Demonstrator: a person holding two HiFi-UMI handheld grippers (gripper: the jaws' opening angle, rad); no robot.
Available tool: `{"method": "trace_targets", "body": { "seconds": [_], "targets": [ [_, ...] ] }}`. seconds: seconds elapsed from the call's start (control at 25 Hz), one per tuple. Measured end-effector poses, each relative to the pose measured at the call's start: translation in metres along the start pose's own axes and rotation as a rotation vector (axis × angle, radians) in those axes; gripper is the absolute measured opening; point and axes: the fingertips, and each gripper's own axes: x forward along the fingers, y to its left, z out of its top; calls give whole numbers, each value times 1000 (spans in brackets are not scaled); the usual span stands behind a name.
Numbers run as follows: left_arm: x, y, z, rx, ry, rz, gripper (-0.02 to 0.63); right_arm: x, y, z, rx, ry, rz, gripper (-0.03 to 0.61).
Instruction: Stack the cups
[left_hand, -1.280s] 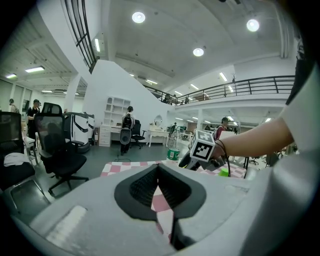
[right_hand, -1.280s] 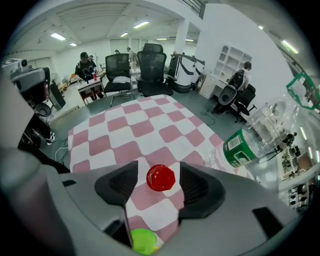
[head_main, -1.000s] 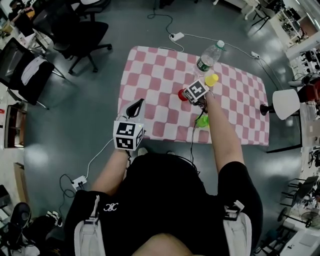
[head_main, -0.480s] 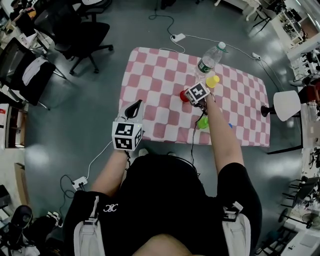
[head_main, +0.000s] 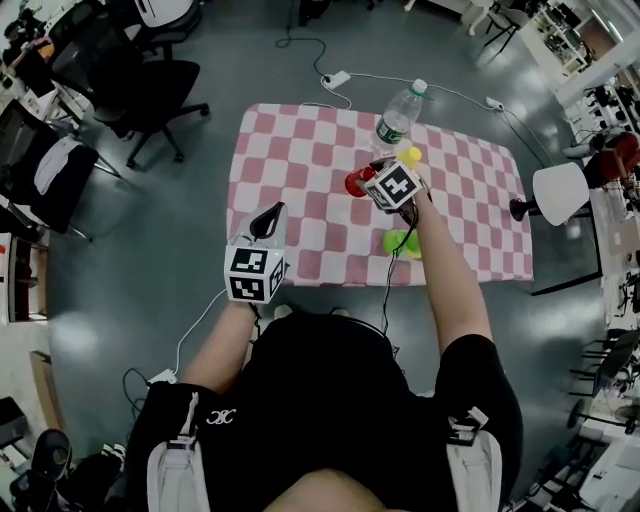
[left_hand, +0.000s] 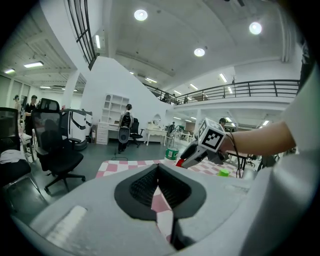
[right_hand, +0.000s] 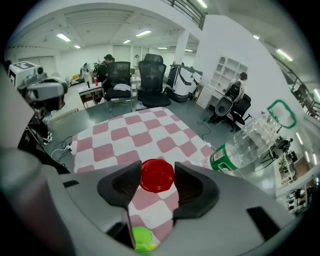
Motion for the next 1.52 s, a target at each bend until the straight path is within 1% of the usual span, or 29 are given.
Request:
{"method": "trace_targets", "body": {
  "seconds": [0.16,0.28,0.48,0.64,0.88,1.12,1.28,1.52],
  "targets": [
    [9,-12,4,13,-6,-37,15,-33,6,7,-26,-60,-22,207],
    [16,-23,6,22,-4,-68,15,-58,10,6,-42,-81,-46,207],
    [32,-48,8,35,5,-129,15,-97,5,-6,-47,-91,-98,207],
    [46,-74,9,49,12,-186,15,-130,-11,-24,-33,-98,-162,206],
    [66,-123,9,79,25,-277,15,-173,-47,-75,41,-66,-268,206],
    [82,-164,12,111,28,-338,15,-198,-68,-140,137,-12,-312,206],
    [92,-188,11,128,42,-363,15,-208,-77,-178,190,12,-319,206],
    [100,-216,3,159,68,-372,15,-201,-80,-219,244,26,-275,206]
  ]
}}
